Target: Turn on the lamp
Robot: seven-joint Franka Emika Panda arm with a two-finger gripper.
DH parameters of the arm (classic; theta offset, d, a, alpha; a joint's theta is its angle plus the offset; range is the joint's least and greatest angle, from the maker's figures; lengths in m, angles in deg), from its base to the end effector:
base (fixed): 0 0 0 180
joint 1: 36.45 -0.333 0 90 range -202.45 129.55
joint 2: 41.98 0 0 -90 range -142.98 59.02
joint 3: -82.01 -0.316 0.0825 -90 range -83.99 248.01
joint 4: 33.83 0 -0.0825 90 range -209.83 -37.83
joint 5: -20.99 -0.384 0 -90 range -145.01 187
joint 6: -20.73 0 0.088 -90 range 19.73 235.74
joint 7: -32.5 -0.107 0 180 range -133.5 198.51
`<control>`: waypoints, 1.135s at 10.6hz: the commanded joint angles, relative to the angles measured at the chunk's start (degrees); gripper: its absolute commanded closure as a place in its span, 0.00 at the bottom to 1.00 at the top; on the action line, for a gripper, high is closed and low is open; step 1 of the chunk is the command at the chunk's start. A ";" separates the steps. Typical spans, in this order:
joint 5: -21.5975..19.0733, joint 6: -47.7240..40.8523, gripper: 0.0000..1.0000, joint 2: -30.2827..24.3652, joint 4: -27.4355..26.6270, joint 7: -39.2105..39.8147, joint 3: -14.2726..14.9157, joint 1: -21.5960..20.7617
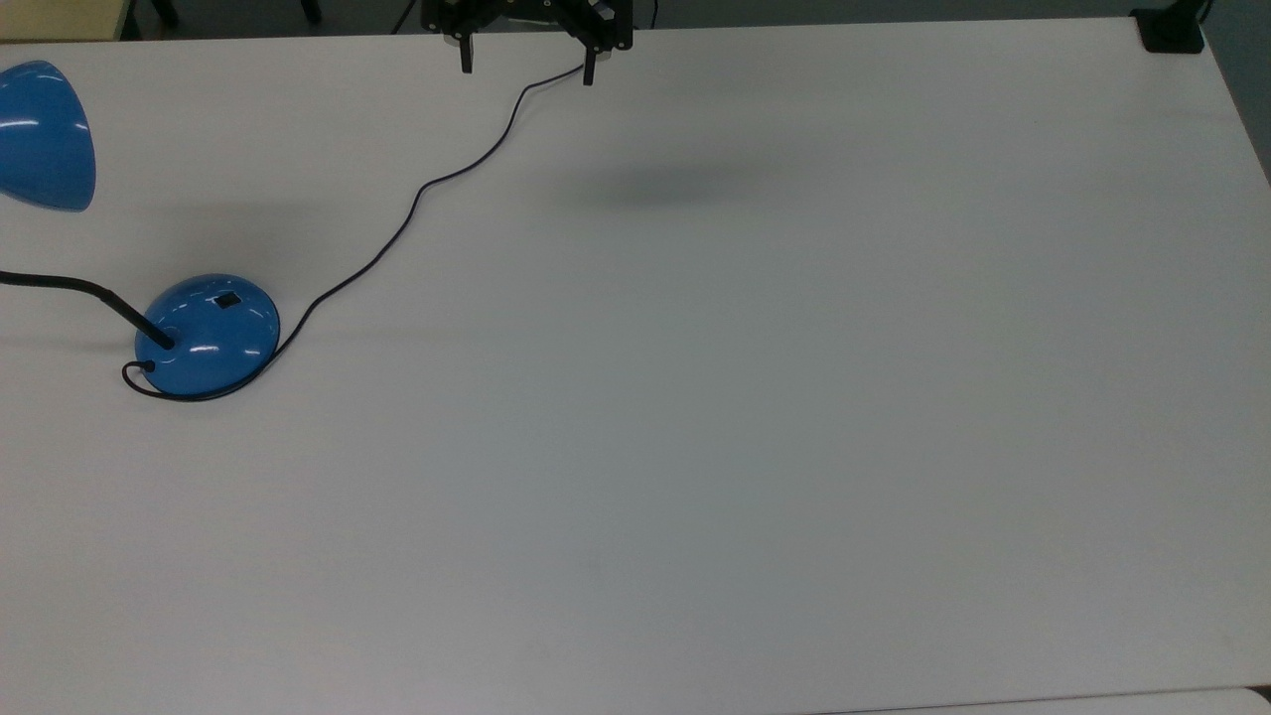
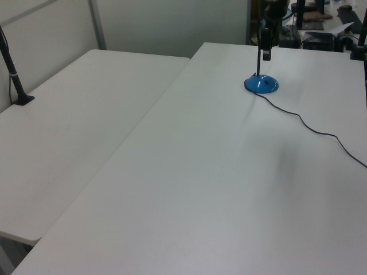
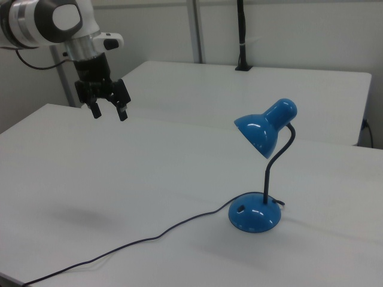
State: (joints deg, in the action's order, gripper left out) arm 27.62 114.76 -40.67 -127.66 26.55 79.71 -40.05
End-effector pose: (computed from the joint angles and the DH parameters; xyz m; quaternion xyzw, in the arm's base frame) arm 0.5637 0.0463 0.5868 0.9983 0.0042 -0.0037 0.0579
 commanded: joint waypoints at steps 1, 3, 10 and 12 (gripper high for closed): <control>-0.04 -1.04 0.00 0.00 0.58 1.11 0.19 0.25; -0.04 -1.04 0.00 0.00 0.58 1.21 0.10 0.26; -0.13 -1.12 1.00 0.00 0.58 4.28 0.19 0.34; -0.21 -1.04 1.00 0.18 0.49 4.28 0.10 0.43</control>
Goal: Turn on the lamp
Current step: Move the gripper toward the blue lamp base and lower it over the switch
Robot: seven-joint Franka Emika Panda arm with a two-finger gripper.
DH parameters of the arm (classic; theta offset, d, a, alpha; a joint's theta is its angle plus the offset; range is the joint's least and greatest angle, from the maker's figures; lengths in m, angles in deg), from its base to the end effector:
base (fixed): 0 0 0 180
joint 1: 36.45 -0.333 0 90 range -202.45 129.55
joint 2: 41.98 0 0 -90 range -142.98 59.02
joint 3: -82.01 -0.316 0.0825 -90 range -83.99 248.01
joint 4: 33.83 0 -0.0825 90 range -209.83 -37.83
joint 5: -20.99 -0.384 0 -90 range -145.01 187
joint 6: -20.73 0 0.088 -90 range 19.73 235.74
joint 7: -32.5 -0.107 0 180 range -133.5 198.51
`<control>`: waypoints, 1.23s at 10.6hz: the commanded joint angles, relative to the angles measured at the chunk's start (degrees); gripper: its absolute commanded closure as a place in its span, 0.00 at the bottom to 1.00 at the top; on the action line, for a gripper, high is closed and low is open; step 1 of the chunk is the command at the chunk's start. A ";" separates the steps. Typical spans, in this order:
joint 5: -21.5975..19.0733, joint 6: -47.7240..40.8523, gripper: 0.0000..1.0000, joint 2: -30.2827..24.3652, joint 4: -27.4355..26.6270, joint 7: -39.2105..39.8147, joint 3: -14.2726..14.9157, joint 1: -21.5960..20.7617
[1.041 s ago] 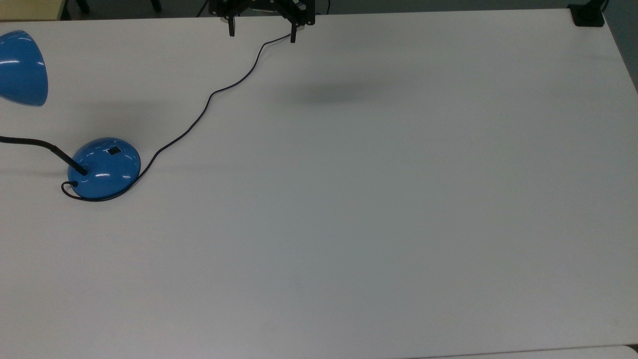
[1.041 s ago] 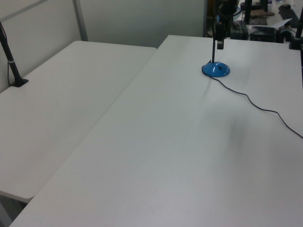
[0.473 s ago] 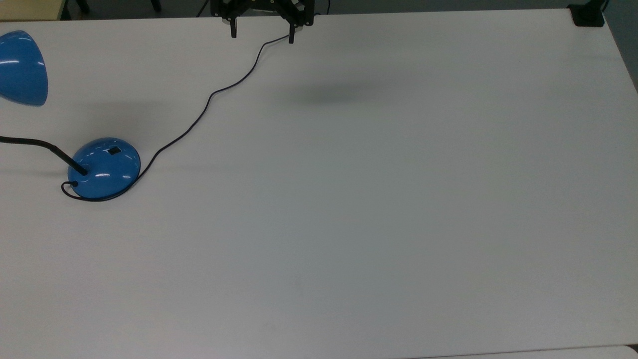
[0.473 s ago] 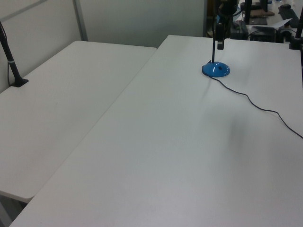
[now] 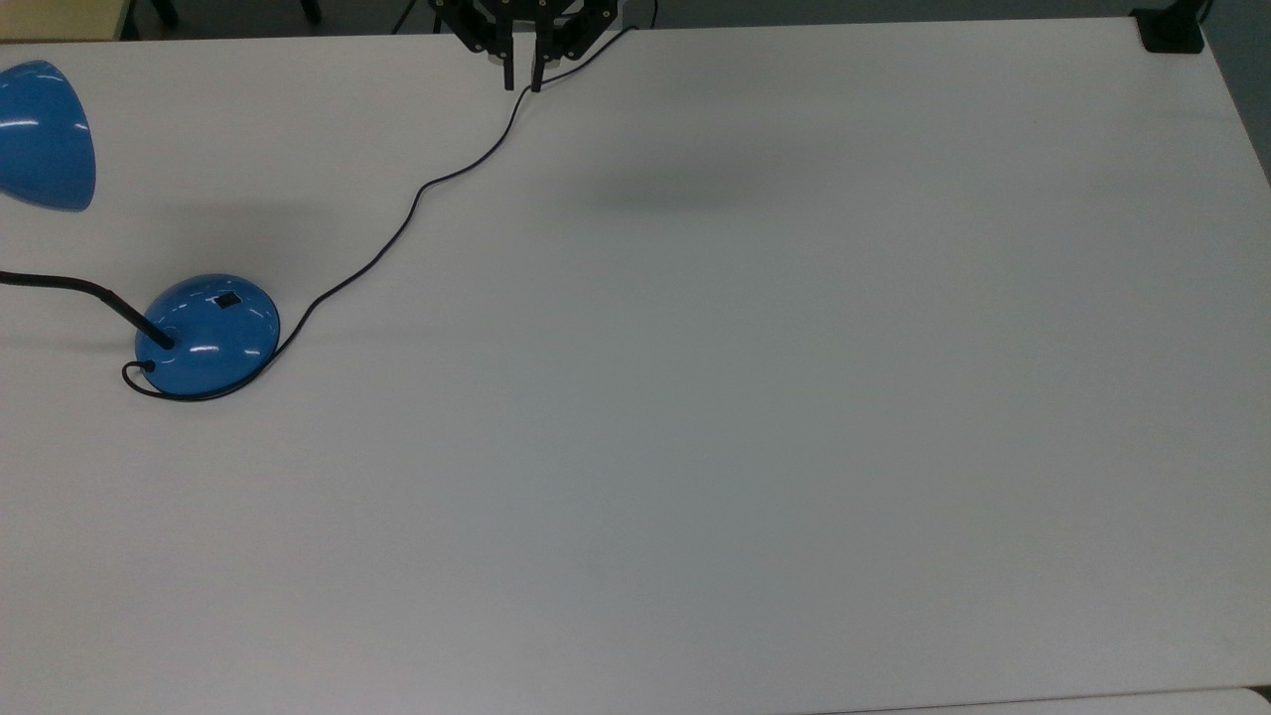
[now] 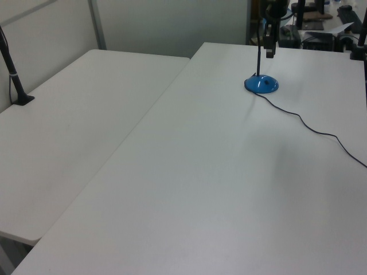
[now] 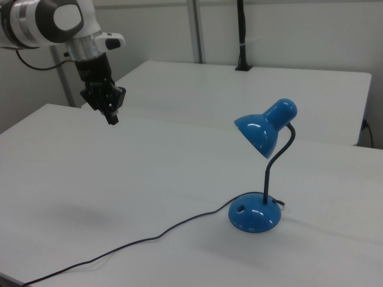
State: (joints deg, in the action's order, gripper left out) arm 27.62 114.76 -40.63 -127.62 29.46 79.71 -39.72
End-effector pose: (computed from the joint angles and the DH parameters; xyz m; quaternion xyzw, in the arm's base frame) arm 0.5642 0.0431 0.5867 0.9980 0.0267 -0.0053 0.0577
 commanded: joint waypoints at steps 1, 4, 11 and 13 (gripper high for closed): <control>-0.12 -0.78 1.00 0.40 0.53 1.29 0.28 0.37; -0.21 3.27 1.00 1.89 -0.26 -0.81 0.28 4.92; -2.23 29.24 1.00 1.63 -18.95 -17.76 0.45 17.40; -2.15 41.36 1.00 2.94 -24.32 -22.25 0.45 21.79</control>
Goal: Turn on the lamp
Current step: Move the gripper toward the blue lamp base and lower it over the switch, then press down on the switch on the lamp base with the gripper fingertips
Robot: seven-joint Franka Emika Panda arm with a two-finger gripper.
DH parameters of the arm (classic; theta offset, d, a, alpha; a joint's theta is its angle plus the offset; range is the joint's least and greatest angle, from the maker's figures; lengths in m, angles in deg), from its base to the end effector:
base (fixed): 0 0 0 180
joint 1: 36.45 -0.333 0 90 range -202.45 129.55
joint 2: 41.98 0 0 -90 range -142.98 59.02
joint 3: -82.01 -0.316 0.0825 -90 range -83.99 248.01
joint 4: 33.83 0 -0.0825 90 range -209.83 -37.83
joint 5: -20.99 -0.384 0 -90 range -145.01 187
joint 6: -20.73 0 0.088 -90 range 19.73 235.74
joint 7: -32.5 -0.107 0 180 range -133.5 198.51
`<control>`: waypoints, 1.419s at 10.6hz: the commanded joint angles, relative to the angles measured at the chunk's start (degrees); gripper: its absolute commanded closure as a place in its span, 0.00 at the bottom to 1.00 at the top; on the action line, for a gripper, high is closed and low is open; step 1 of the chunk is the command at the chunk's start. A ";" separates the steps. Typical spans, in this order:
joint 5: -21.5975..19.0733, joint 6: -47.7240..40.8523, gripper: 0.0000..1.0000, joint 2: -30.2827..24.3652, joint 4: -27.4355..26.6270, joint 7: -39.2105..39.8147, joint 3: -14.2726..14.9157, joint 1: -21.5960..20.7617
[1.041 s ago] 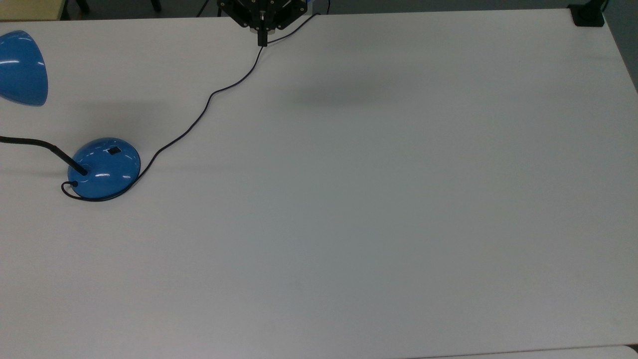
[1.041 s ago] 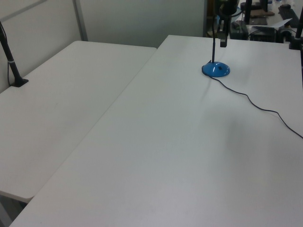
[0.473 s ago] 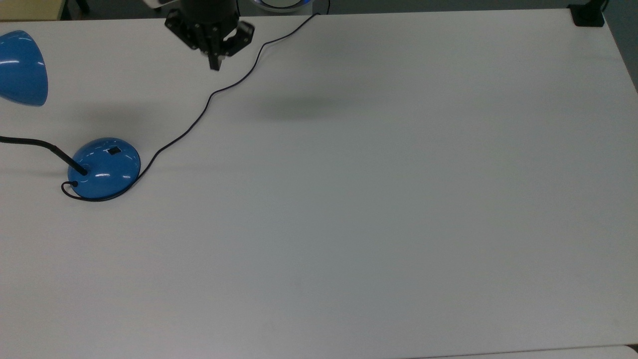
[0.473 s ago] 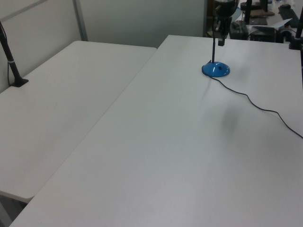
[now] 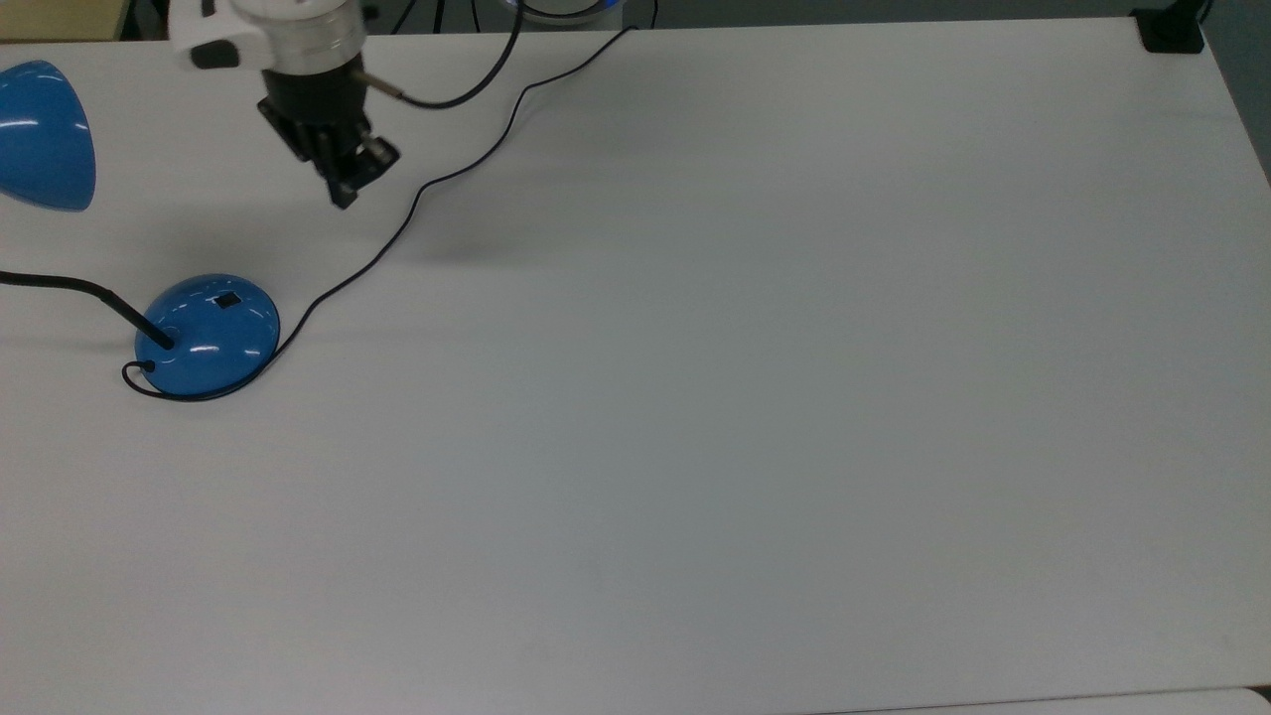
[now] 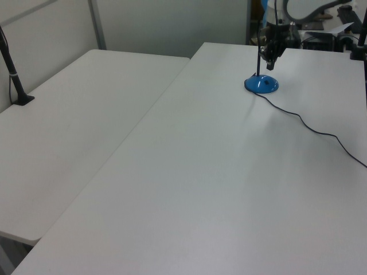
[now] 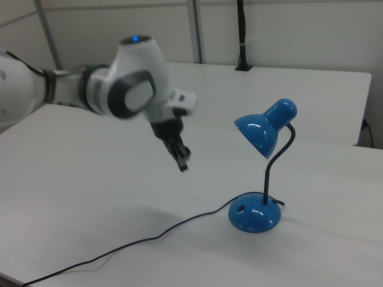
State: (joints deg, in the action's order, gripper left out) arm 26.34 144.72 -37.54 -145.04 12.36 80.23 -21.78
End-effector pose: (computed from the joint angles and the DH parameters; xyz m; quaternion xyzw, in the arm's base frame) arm 0.5754 -0.1358 0.4569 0.9618 -0.2611 0.0750 0.0346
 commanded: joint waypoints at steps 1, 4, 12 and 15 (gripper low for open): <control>-0.87 14.06 1.00 1.87 -7.09 -6.73 -0.07 5.35; -0.08 22.23 1.00 6.62 -6.66 -8.68 -0.07 8.96; 6.08 32.10 1.00 13.84 -3.32 -5.43 -0.07 10.47; 6.51 33.07 1.00 15.85 -1.83 -5.43 -0.07 10.47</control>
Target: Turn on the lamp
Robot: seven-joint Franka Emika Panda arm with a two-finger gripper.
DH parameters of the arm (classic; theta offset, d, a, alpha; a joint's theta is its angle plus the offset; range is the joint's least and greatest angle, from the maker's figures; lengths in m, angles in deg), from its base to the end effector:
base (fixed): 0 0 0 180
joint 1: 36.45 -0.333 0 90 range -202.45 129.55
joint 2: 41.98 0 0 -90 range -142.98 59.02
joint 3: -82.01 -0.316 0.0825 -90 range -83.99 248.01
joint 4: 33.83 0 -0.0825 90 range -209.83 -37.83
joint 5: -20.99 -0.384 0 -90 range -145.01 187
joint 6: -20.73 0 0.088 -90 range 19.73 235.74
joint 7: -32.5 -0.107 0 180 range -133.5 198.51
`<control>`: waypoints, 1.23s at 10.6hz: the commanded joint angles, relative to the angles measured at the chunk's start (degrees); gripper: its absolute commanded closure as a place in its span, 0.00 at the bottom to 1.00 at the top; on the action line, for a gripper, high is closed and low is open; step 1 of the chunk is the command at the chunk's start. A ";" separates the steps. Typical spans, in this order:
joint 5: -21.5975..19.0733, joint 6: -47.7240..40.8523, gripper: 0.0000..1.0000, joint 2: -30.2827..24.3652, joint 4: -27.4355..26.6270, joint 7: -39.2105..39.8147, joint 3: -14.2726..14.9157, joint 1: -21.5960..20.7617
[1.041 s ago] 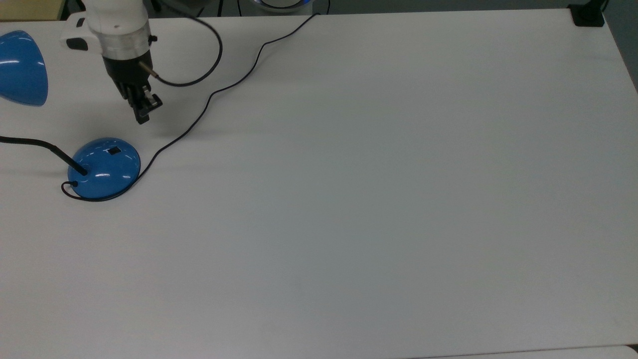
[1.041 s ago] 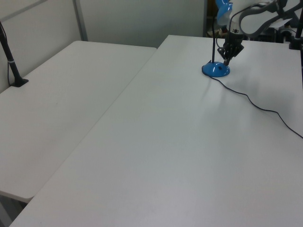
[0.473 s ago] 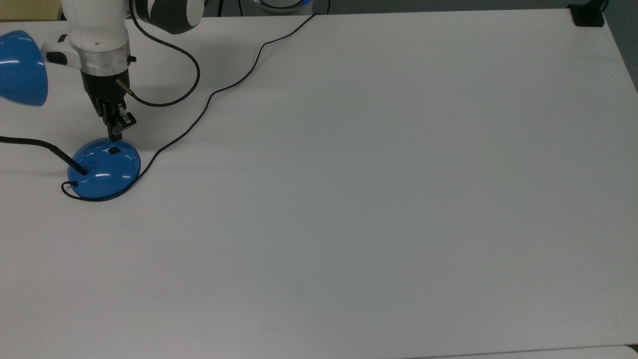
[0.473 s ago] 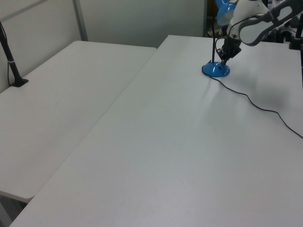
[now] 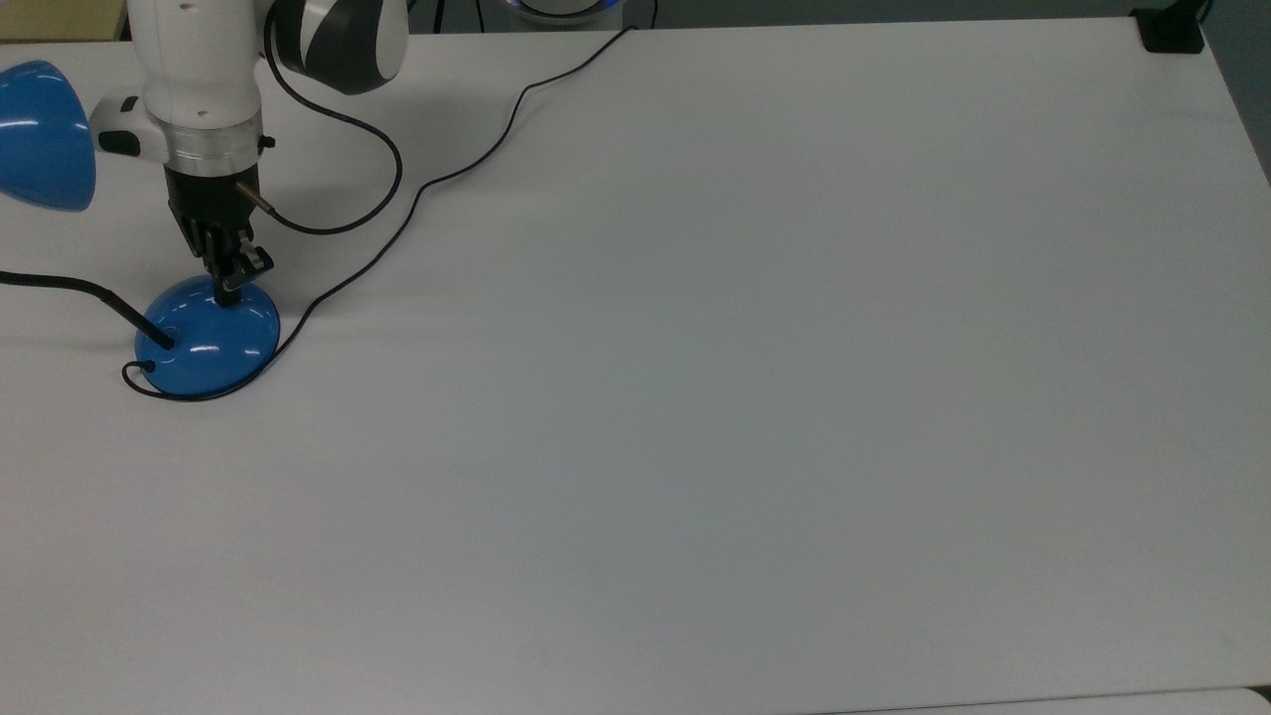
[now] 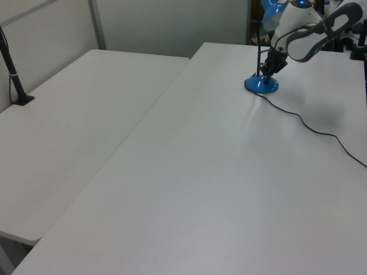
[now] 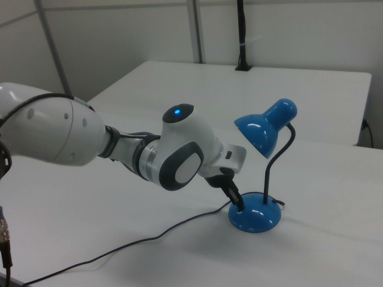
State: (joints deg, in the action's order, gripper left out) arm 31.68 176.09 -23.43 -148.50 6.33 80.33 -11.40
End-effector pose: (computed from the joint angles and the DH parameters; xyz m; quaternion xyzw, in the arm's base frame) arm 0.5865 -0.2474 0.3372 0.9185 -0.3423 0.1927 0.0453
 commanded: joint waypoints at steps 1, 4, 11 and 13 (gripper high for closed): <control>1.27 1.71 1.00 2.45 1.81 0.60 -0.17 0.17; 1.54 3.38 1.00 3.68 1.90 0.60 -0.17 0.70; 1.80 -17.31 1.00 -6.58 2.25 3.57 -7.35 -6.41; 1.01 -30.21 1.00 -11.50 4.69 8.31 -10.26 -9.56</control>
State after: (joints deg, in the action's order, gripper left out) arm 33.07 158.82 -28.16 -144.74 8.93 72.09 -18.11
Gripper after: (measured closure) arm 0.991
